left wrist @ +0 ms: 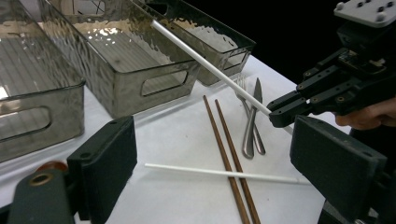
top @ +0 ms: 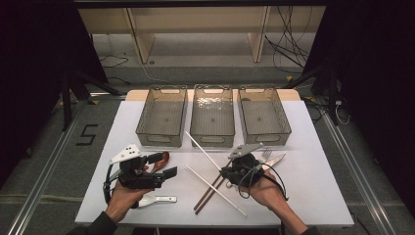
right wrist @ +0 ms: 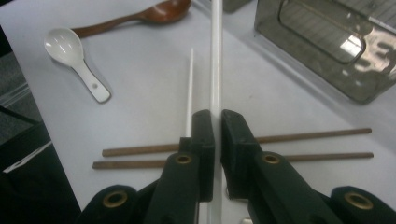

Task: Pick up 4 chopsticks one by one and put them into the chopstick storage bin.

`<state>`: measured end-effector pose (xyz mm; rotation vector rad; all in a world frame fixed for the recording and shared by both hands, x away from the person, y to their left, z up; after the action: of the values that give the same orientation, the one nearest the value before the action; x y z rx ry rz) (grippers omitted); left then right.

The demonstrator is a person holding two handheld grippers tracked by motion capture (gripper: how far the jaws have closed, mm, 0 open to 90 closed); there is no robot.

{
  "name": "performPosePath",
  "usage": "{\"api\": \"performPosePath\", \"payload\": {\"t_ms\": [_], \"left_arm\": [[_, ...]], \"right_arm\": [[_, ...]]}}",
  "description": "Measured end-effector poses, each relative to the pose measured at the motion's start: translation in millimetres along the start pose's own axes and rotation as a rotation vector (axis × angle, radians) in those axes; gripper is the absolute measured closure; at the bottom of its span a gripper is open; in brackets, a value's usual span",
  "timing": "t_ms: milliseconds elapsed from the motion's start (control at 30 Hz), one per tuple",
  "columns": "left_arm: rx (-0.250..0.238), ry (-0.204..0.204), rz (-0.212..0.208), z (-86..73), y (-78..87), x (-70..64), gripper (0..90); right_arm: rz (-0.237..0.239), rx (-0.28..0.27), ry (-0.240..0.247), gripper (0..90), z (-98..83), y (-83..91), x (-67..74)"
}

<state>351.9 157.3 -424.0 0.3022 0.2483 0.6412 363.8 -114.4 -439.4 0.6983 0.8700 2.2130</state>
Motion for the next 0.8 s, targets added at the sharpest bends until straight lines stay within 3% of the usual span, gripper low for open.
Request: {"api": "performPosePath", "payload": {"t_ms": [233,500,800], "left_arm": [[0.002,0.048,-0.005,7.1,-20.2,2.2,13.7],[0.013,0.062,0.004,8.8,-31.7,6.1,14.0],[0.009,0.081,-0.019,13.1,-43.0,3.1,16.8]], "right_arm": [[0.03,-0.046,0.02,84.9,5.3,-0.1,10.8],[0.042,-0.09,0.04,84.8,11.2,-1.0,19.9],[0.057,-0.116,0.052,84.8,15.6,-5.2,28.7]]}}
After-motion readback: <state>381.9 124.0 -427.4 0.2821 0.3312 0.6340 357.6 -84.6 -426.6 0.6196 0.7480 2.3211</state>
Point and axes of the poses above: each handheld gripper's, and its own axes: y roughly backward along the jaws, z roughly out of its top, x roughly to its left, the point moved 4 cm from there along -y, roughly forward along the jaws, and after that the axes turned 12 degrees about -y, right-handed, at the moved point
